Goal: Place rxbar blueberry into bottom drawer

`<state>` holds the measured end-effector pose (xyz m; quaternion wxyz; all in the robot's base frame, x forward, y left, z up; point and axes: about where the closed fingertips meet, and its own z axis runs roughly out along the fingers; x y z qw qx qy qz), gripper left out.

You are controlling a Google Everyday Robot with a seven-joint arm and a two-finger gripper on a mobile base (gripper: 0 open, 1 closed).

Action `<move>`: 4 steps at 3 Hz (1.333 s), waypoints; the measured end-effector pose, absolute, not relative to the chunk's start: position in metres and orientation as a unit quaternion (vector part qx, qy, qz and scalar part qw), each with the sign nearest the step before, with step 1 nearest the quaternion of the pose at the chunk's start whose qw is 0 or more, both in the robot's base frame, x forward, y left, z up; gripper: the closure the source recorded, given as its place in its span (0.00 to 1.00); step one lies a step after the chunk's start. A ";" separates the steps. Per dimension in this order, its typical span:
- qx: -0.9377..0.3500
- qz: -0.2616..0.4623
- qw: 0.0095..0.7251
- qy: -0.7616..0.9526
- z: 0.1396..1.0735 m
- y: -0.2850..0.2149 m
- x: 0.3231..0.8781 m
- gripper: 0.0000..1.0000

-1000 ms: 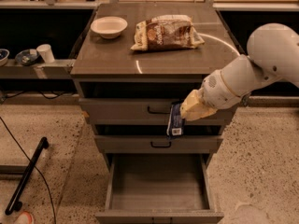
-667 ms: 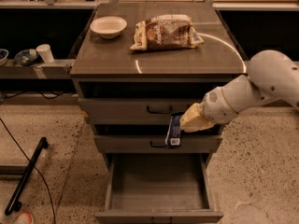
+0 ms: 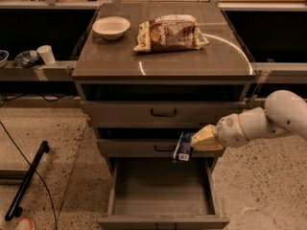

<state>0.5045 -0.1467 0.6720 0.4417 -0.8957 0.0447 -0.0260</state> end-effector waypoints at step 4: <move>-0.869 0.020 0.481 0.113 0.569 -0.159 0.483 1.00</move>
Offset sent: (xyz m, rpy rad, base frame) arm -0.0010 -0.0006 -0.0080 0.0412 0.0320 0.0037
